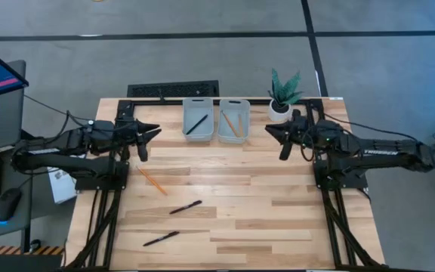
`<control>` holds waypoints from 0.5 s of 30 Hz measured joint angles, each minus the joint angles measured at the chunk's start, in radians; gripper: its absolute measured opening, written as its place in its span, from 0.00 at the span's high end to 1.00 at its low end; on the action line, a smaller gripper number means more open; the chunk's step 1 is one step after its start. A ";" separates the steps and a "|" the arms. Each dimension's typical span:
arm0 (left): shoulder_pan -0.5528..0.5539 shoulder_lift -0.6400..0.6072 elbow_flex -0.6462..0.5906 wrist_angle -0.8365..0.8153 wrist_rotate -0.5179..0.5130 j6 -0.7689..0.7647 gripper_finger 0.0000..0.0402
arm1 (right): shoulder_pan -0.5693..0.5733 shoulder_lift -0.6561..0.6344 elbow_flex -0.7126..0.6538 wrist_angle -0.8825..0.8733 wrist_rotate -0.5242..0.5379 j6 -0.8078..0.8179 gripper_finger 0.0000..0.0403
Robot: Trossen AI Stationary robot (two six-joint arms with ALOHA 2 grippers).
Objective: Sort pens & pencils
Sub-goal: Put the top black pen into the left gray bin
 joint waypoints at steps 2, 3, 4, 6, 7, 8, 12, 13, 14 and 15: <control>0.000 0.005 0.000 -0.015 -0.002 -0.003 0.82 | -0.017 -0.006 -0.012 0.004 0.000 0.027 0.84; 0.000 0.010 0.000 -0.017 -0.002 0.000 0.82 | -0.025 -0.007 -0.019 0.007 0.000 0.041 0.84; 0.000 0.011 0.000 -0.020 -0.002 0.009 0.82 | -0.030 -0.008 -0.024 0.009 0.000 0.049 0.84; 0.000 0.014 0.000 -0.035 -0.002 0.019 0.82 | -0.036 -0.008 -0.041 0.027 0.000 0.051 0.84; 0.000 0.019 0.000 -0.037 -0.003 0.022 0.82 | -0.038 -0.008 -0.051 0.041 0.000 0.051 0.84; 0.000 0.024 0.000 -0.035 -0.002 0.023 0.82 | -0.042 -0.008 -0.063 0.052 0.000 0.051 0.84; 0.000 0.030 0.000 -0.035 -0.002 0.023 0.82 | -0.042 -0.008 -0.073 0.065 0.002 0.051 0.84; 0.000 0.032 0.000 -0.034 -0.002 0.023 0.82 | -0.042 -0.008 -0.073 0.067 0.004 0.052 0.84; 0.000 0.038 0.000 -0.032 -0.003 0.024 0.82 | -0.042 -0.007 -0.073 0.067 0.010 0.052 0.84; 0.000 0.041 0.000 -0.031 -0.002 0.025 0.82 | -0.042 -0.008 -0.073 0.067 0.015 0.051 0.84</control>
